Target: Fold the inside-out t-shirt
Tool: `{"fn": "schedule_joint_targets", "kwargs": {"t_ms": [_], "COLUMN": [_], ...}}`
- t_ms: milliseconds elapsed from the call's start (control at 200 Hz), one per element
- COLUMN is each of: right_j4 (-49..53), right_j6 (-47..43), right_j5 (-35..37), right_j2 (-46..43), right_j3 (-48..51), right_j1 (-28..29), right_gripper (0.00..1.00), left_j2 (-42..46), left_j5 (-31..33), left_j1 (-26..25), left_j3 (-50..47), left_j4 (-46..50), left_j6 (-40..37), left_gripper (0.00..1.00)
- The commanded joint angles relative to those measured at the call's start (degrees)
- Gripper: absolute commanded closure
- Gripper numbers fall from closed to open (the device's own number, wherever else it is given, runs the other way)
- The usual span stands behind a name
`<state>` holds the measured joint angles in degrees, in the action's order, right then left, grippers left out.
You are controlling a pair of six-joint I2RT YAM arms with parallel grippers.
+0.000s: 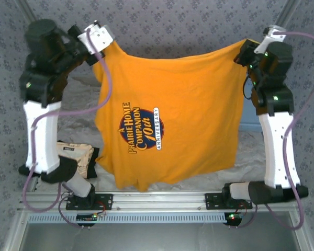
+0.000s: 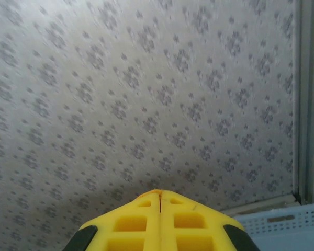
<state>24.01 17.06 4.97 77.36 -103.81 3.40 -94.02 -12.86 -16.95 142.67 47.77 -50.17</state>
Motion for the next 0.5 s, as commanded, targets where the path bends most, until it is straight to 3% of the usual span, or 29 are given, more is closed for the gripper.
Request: {"fn": "schedule_joint_targets", "kwargs": {"t_ms": [0, 205, 340, 495], "right_j4": [-1.9, 0.4, 6.5, 12.4], "right_j6": [0.3, 2.3, 1.1, 1.2], "right_j5": [-1.0, -3.8, -3.9, -5.2], "right_j2": [5.8, 21.7, 32.5, 40.6], "right_j3": [-4.3, -19.5, -37.1, -55.6], "right_j1": [-0.7, -1.5, -1.7, -1.9], "right_gripper": [1.0, 1.0, 1.0, 1.0], "left_j2": [-5.1, -20.4, -22.9, -22.0], "left_j5": [-2.1, -6.0, -8.5, -12.8], "left_j1": [3.6, 9.7, 11.9, 12.9], "left_j3": [4.8, 20.9, 21.2, 25.2], "left_j4": [-3.7, -6.9, -15.2, -15.9], "left_j6": [3.3, 9.9, 13.5, 12.2], "left_gripper": [1.0, 1.0, 1.0, 1.0]}}
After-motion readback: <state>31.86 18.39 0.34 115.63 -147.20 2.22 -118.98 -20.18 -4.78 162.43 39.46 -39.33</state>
